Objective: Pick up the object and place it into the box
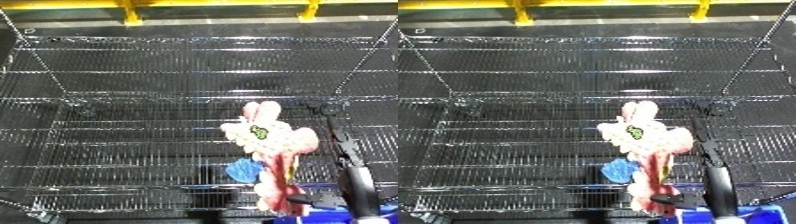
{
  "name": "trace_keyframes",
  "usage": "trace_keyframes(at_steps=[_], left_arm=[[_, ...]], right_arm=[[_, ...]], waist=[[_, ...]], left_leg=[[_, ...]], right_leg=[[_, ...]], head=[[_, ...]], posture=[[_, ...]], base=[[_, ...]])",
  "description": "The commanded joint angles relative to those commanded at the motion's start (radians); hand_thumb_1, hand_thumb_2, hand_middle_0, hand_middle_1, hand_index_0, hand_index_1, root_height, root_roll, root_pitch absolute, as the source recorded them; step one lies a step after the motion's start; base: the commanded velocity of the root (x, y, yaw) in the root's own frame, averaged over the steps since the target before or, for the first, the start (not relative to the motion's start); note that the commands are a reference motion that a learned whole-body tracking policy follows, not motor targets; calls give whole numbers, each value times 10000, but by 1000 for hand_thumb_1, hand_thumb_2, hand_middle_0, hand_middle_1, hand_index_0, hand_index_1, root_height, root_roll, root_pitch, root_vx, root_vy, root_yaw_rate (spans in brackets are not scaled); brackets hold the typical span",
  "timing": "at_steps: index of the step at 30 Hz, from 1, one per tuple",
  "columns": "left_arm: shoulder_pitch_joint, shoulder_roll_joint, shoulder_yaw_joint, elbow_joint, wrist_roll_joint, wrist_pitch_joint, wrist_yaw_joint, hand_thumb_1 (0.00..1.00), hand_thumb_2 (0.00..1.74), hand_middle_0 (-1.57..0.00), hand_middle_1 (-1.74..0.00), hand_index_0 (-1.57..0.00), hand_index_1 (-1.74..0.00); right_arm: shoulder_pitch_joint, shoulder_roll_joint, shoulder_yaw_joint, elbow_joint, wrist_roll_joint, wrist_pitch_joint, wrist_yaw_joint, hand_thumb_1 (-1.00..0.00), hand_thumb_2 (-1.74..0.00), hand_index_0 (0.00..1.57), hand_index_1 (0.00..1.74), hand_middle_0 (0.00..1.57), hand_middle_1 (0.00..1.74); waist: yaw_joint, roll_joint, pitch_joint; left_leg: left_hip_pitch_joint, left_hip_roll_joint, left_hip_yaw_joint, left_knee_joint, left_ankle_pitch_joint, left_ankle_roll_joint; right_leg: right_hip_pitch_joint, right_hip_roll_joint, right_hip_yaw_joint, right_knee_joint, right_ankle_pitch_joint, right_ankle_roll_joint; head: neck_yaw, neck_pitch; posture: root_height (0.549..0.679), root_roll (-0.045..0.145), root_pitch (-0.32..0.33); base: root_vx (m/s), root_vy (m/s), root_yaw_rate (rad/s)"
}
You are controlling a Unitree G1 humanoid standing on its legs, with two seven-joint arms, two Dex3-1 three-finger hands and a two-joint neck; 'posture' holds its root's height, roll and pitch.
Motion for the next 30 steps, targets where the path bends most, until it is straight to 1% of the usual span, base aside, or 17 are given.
trace_keyframes(at_steps=[4, 8, 13, 21, 24, 26, 30], left_arm=[[85, 165, -108, -4, -85, -48, -72, 1000, 1740, -1570, -1740, -1570, -1740], [134, 287, -278, -54, -196, -110, -92, 1000, 1740, -1570, -1740, -1570, -1740], [110, 413, -545, -96, -337, -214, -47, 1000, 1740, -1570, -1740, -1570, -1740], [224, 453, -928, -177, -513, -324, -23, 1000, 1740, -1570, -1740, -1570, -1740], [238, 470, -1076, -196, -572, -369, -22, 1000, 1740, -1570, -1740, -1570, -1740], [227, 489, -1191, -239, -608, -393, -37, 1000, 1740, -1570, -1740, -1570, -1740], [202, 528, -1330, -312, -619, -423, -65, 1000, 1740, -1570, -1740, -1570, -1740]], right_arm=[[-643, -713, 272, 639, -360, 224, -87, 0, 0, 0, 0, 0, 0], [-1206, -1038, 529, 1319, -541, 415, -290, 0, 0, 0, 0, 0, 0], [-1920, -1115, 971, 2254, -440, 761, -507, 0, 0, 0, 0, 0, 0], [-3040, -1227, 1625, 3762, -240, 974, -591, 0, 0, 0, 0, 0, 0], [-3548, -1242, 1922, 4553, -71, 994, -581, 0, 0, 0, 0, 0, 0], [-3947, -1231, 2123, 5232, 32, 981, -594, 0, 0, 0, 0, 0, 0], [-4478, -1194, 2397, 6250, 142, 1031, -591, 0, 0, 0, 0, 0, 0]], waist=[[99, 29, 45], [177, 118, 108], [292, 284, 226], [426, 630, 403], [474, 760, 465], [519, 854, 504], [601, 996, 554]], left_leg=[[-55, -10, -34, 46, 14, -15], [-110, -33, -62, 78, 15, -20], [-236, -100, -99, 156, 12, -22], [-503, -244, -133, 208, 15, 10], [-625, -279, -140, 205, 40, 6], [-715, -298, -150, 192, 66, -2], [-849, -321, -176, 156, 90, -3]], right_leg=[[-70, -5, 15, 49, 12, -3], [-153, -32, 15, 107, 28, 10], [-331, -89, 44, 199, 73, 33], [-722, -162, 104, 371, 106, 58], [-864, -189, 120, 376, 130, 67], [-967, -209, 130, 373, 150, 78], [-1120, -227, 134, 360, 164, 88]], head=[[346, -131], [646, -124], [1018, 66], [1589, 72], [1795, 303], [1886, 635], [2008, 868]], posture=[[631, 52, -199], [630, 52, -198], [628, 53, -193], [625, 55, -173], [625, 55, -164], [624, 56, -156], [624, 57, -144]], base=[[11, -18, 11], [8, -11, 20], [7, -5, 23], [14, 10, 11], [8, 7, 8], [4, 4, 21], [1, 5, 8]])
